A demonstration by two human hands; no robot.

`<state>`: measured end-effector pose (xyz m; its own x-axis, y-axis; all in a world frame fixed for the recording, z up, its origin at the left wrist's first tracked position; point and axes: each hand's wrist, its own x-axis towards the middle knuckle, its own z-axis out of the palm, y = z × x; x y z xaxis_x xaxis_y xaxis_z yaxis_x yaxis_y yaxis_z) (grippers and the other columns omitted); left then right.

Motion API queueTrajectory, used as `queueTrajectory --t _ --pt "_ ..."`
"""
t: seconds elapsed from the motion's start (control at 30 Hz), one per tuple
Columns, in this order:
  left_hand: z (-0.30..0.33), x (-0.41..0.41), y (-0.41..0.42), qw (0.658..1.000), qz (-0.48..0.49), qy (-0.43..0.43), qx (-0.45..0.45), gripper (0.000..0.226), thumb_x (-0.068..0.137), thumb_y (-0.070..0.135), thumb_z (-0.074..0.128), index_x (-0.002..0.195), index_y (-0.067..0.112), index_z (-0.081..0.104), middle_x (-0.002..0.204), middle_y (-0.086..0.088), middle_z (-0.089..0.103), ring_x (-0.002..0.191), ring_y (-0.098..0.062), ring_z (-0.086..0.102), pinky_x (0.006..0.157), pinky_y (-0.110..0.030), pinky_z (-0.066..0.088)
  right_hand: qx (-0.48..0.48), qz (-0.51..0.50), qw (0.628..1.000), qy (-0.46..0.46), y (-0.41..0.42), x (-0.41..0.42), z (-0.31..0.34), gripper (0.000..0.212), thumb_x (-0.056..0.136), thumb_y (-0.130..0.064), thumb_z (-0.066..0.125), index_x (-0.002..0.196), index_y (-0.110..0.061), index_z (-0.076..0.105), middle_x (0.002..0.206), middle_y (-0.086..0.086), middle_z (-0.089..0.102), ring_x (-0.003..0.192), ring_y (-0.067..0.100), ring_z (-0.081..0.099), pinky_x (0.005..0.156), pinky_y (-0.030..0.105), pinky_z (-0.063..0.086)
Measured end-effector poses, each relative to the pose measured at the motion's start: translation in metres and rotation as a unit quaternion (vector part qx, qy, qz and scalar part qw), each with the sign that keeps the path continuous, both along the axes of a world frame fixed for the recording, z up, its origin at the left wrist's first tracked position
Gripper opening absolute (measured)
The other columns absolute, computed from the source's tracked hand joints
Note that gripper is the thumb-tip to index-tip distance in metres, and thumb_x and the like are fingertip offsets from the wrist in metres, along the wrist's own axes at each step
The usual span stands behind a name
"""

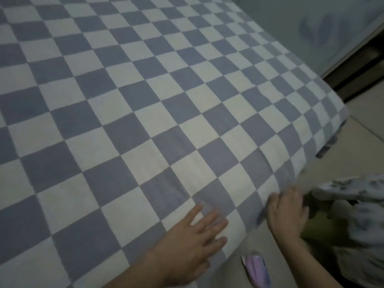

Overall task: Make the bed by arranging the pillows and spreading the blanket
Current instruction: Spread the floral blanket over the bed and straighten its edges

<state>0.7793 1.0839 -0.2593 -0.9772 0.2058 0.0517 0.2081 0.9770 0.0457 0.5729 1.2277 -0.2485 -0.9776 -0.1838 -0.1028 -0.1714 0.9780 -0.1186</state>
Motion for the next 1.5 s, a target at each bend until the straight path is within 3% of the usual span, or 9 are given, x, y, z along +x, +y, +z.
queueTrajectory --t 0.23,0.57,0.73,1.0,1.07,1.2,1.33,1.43,1.5 --pt "0.011 -0.022 -0.011 0.943 0.322 0.050 0.066 0.049 0.089 0.030 0.039 0.134 0.012 0.043 0.145 -0.012 0.041 0.136 -0.027 0.030 0.108 -0.053 0.021 0.025 0.293 0.955 -0.042 -0.031 -0.002 -0.022 0.054 0.094 -0.050 0.001 0.141 -0.033 -0.020 0.152 -0.006 -0.022 0.142 0.013 -0.017 0.117 0.045 -0.009" --pt "0.012 0.133 -0.130 0.744 0.651 0.001 0.151 0.056 0.096 0.033 0.012 0.148 0.012 0.015 0.157 -0.004 0.008 0.146 -0.018 0.006 0.118 -0.039 -0.004 -0.119 0.362 0.924 0.026 -0.125 0.078 0.013 0.056 0.092 -0.035 0.024 0.135 -0.002 0.040 0.142 0.022 0.038 0.132 0.040 0.035 0.111 0.055 0.022" --pt "-0.012 0.315 -0.071 0.564 0.817 -0.022 0.122 0.070 0.085 0.045 0.002 0.148 0.018 0.016 0.156 -0.003 0.013 0.144 -0.027 0.012 0.114 -0.051 -0.001 -0.098 0.619 0.779 0.021 -0.214 0.274 0.004 0.057 0.096 -0.042 0.018 0.140 -0.015 0.041 0.149 0.010 0.036 0.139 0.032 0.029 0.111 0.054 0.018" --pt "-0.004 0.546 0.001 0.250 0.956 -0.043 0.148 0.051 0.098 0.032 0.027 0.147 0.018 0.024 0.156 -0.011 0.015 0.142 -0.036 0.012 0.101 -0.073 0.015 -0.067 0.926 0.366 -0.069 -0.117 0.472 -0.011 0.046 0.094 -0.048 0.036 0.135 -0.031 0.046 0.146 -0.003 0.042 0.134 0.024 0.040 0.105 0.052 0.029" --pt "-0.002 0.597 -0.003 0.132 0.977 -0.001 0.167 0.052 0.099 0.039 0.024 0.148 0.026 0.014 0.158 -0.003 0.003 0.144 -0.031 0.001 0.104 -0.072 0.009 -0.121 0.911 0.389 -0.059 -0.153 0.485 -0.002 0.047 0.098 -0.041 0.023 0.140 -0.027 0.040 0.149 0.001 0.035 0.138 0.023 0.033 0.108 0.047 0.025" --pt "-0.005 0.661 -0.013 0.007 0.974 0.111 0.199 0.058 0.096 0.045 0.031 0.148 0.029 0.012 0.158 -0.005 -0.004 0.142 -0.039 -0.004 0.108 -0.064 0.003 -0.090 0.760 0.642 -0.042 -0.238 0.512 0.007 0.057 0.094 -0.047 0.011 0.147 -0.029 0.019 0.155 0.002 0.003 0.144 0.024 0.000 0.114 0.045 -0.002" --pt "-0.001 0.708 -0.008 -0.080 0.961 0.126 0.235 0.068 0.093 0.053 0.033 0.149 0.028 0.005 0.157 -0.012 -0.006 0.142 -0.040 0.000 0.113 -0.054 0.003 -0.012 0.882 0.467 -0.062 -0.190 0.602 -0.012 0.057 0.095 -0.057 0.012 0.144 -0.033 0.029 0.154 0.003 0.021 0.142 0.032 0.020 0.109 0.050 0.006" --pt "0.014 0.714 -0.023 0.009 0.984 0.083 0.160 0.062 0.095 0.037 0.035 0.149 0.019 0.010 0.157 -0.015 0.001 0.142 -0.039 0.007 0.113 -0.054 0.009 -0.073 0.922 0.319 -0.207 -0.185 0.635 0.011 0.052 0.098 -0.046 0.019 0.132 -0.021 0.050 0.140 0.005 0.049 0.133 0.025 0.041 0.110 0.030 0.011" --pt "0.024 0.696 -0.046 0.192 0.971 0.107 0.093 0.059 0.095 0.026 0.039 0.148 0.017 0.016 0.157 -0.014 0.006 0.143 -0.034 0.009 0.113 -0.053 0.010 -0.200 0.847 0.460 -0.177 -0.227 0.624 0.019 0.042 0.096 -0.033 0.032 0.126 -0.013 0.054 0.132 0.013 0.054 0.125 0.027 0.047 0.107 0.028 0.023"
